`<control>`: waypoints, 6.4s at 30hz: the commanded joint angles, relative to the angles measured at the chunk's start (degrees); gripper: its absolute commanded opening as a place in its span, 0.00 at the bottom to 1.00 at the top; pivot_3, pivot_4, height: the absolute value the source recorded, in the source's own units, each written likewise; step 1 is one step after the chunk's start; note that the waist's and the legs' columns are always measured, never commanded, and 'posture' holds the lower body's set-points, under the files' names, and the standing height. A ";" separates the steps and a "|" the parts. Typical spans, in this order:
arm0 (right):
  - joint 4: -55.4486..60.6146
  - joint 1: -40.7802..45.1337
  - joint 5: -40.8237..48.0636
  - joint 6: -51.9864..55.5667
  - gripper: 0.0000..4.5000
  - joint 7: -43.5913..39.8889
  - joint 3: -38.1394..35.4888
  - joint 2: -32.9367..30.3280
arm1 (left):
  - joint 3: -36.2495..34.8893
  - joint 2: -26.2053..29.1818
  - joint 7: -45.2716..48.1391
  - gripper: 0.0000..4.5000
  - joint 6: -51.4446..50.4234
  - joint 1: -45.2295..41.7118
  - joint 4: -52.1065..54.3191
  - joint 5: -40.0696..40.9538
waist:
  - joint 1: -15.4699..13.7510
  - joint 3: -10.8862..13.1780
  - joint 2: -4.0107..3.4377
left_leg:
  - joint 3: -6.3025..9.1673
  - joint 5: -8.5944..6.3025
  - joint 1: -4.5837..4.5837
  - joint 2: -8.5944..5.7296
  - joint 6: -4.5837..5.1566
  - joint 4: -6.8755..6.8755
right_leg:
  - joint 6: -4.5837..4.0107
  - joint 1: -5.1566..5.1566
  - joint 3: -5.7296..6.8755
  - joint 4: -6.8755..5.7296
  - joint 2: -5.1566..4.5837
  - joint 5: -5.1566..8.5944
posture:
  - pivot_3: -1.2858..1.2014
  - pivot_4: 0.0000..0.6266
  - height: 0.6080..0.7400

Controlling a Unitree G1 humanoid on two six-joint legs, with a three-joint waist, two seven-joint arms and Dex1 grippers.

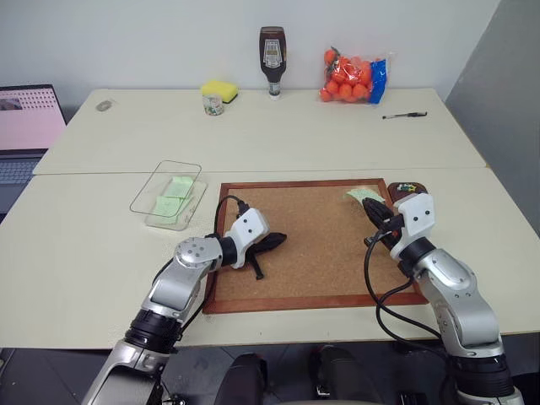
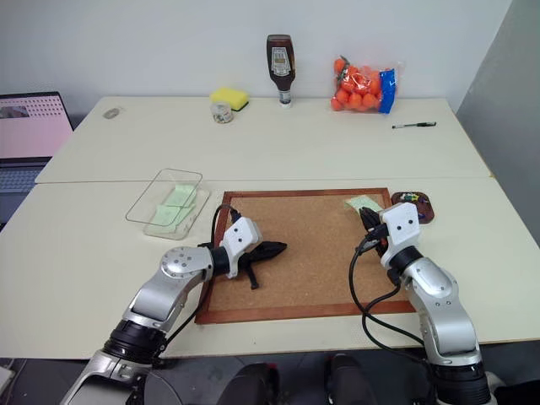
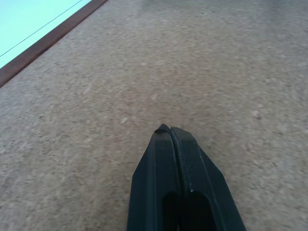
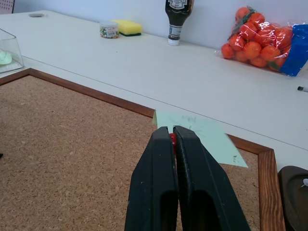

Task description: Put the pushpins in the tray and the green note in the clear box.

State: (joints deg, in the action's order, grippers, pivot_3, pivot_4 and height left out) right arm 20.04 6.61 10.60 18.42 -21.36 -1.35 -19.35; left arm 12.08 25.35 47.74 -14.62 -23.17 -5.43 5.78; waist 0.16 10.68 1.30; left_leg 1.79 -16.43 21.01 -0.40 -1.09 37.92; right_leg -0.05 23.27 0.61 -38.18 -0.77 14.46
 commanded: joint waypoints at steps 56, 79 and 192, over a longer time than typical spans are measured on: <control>13.62 11.52 19.35 26.10 0.00 -0.96 0.37 -0.23 | 2.68 -12.31 8.42 0.07 49.20 -31.60 -42.88 -10.19 | 0.05 0.01 0.02 | 0.23 -0.01 0.58 -0.06 0.03 0.17 | -0.21 0.29 0.19 0.12 0.02 -0.19 | 0.52 0.24 1.00; 14.00 12.91 20.88 25.47 0.00 3.09 -2.89 1.87 | 3.95 -11.48 8.29 0.00 51.66 -30.28 -43.61 -12.37 | 0.05 0.01 0.02 | 0.23 -0.01 0.58 -0.06 0.03 0.20 | -0.24 0.29 0.19 0.08 0.02 -0.21 | 0.52 0.24 1.00; -5.73 28.72 8.22 13.34 0.55 -22.61 11.67 -5.23 | -23.76 3.56 -27.98 0.80 -23.37 -10.52 11.29 4.10 | -0.03 0.07 0.17 | 0.03 0.02 0.06 -0.07 -0.07 0.16 | -0.29 0.24 0.04 -0.48 -0.18 -0.27 | 0.52 0.24 1.00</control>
State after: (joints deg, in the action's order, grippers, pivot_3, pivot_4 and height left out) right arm 10.20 36.39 17.26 31.88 -44.76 13.00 -24.18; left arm -14.28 27.55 15.93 -42.42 -32.39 3.25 9.53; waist 0.13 10.75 1.47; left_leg 1.82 -16.40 21.07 -0.47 -1.19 38.08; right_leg -0.33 23.51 0.65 -38.64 -0.95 14.18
